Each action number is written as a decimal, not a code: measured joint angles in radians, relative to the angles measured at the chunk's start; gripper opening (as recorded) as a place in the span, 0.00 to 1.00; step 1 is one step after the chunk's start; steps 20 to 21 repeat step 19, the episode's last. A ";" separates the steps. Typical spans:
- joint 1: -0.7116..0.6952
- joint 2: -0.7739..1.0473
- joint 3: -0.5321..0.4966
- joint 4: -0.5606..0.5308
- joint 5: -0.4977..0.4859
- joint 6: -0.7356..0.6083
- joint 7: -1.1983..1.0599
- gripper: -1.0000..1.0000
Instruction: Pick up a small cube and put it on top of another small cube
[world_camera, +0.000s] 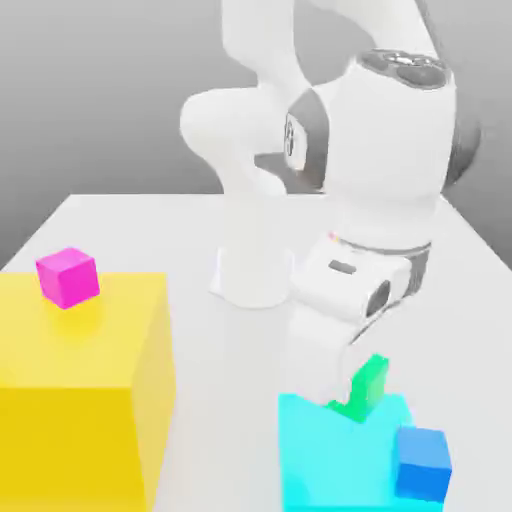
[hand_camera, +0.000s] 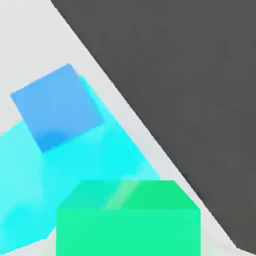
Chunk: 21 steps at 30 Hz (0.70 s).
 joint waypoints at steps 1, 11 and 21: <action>-0.027 -0.035 -0.013 -0.006 -0.004 -0.028 0.013 0.00; -0.319 -0.365 -0.208 -0.074 -0.069 -0.289 0.153 0.00; -0.348 -0.319 -0.242 -0.175 -0.073 -0.144 0.155 1.00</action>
